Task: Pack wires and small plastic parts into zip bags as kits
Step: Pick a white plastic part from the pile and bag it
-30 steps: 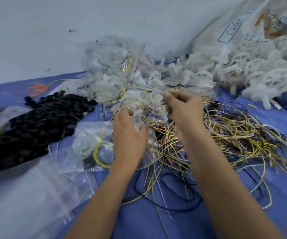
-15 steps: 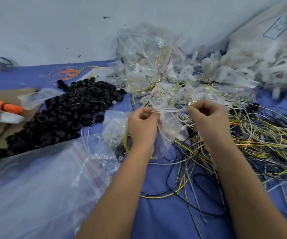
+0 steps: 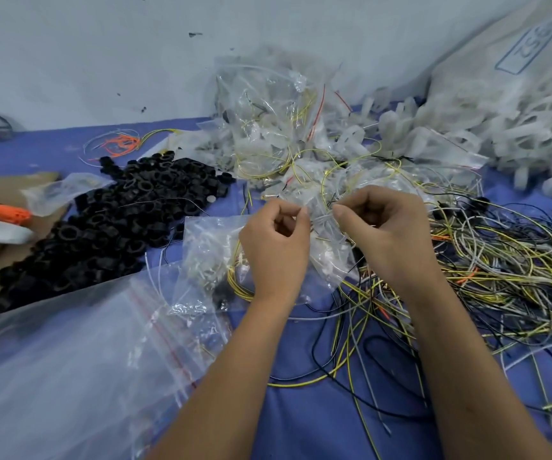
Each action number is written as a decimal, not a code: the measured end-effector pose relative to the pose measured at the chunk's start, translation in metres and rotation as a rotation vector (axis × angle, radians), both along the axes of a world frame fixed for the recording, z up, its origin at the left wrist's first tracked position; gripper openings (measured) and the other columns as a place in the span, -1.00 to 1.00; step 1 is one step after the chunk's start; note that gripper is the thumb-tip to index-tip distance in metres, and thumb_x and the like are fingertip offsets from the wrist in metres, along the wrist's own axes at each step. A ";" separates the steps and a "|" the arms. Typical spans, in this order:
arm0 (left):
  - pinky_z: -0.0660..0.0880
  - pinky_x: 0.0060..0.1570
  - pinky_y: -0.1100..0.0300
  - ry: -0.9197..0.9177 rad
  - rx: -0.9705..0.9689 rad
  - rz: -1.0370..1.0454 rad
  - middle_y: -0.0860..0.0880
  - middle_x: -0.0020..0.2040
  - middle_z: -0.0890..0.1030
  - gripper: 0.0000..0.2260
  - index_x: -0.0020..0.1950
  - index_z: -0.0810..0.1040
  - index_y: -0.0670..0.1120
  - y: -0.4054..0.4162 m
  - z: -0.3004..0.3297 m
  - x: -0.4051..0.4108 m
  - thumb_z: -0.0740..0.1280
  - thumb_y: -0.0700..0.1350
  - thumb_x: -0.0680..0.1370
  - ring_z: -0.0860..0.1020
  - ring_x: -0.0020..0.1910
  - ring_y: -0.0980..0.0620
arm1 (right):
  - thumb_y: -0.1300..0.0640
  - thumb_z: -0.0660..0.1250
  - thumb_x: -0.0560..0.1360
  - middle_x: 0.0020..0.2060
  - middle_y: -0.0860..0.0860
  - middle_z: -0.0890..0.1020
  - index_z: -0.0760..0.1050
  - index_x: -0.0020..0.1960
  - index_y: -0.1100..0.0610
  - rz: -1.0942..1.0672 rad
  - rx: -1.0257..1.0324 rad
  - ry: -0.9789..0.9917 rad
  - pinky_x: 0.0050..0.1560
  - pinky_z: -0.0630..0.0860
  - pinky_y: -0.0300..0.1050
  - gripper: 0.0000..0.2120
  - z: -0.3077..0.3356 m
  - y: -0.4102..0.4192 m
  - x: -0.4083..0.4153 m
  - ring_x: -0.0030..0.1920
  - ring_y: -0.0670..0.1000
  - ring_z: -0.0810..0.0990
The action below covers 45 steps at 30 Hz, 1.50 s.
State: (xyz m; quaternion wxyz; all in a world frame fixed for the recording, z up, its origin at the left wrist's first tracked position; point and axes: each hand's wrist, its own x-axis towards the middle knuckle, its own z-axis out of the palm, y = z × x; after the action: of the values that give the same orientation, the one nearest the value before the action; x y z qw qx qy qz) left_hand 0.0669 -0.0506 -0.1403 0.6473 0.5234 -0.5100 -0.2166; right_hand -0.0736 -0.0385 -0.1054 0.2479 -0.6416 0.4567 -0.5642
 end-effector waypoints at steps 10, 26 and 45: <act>0.50 -0.35 0.08 -0.066 -0.146 -0.050 0.04 -0.36 0.57 -0.88 -0.21 0.61 -0.08 0.007 0.003 -0.007 0.46 -0.19 0.53 0.54 -0.38 0.02 | 0.18 0.43 0.52 -0.33 -0.08 0.72 0.72 -0.16 0.02 0.082 0.231 0.096 -0.31 0.56 -0.23 -0.86 -0.018 -0.004 0.014 -0.32 -0.15 0.69; 0.33 -0.15 0.43 -0.271 -0.438 -0.033 0.10 -0.28 0.50 -0.87 -0.23 0.62 -0.17 0.022 0.010 -0.026 0.51 -0.32 0.47 0.42 -0.27 0.23 | 0.04 0.25 0.56 -0.24 -0.03 0.64 0.65 -0.21 0.07 0.696 0.793 -0.749 -0.16 0.61 -0.25 -0.73 -0.004 0.013 0.028 -0.17 -0.10 0.65; 0.45 -0.29 0.09 -0.111 -0.210 0.001 0.09 -0.35 0.52 -0.83 -0.22 0.56 -0.07 0.009 -0.003 -0.018 0.44 -0.15 0.56 0.50 -0.33 0.08 | -0.40 -0.15 0.60 0.14 0.17 0.70 0.62 0.21 0.26 0.436 0.650 -0.410 0.21 0.60 -0.11 -0.14 -0.010 0.001 0.029 0.22 0.06 0.66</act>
State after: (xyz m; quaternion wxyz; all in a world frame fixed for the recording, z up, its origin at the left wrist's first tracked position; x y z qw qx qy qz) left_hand 0.0493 -0.0419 -0.1434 0.6694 0.4640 -0.5649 -0.1322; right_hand -0.0448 -0.0373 -0.1154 0.6356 -0.4864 0.4056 -0.4414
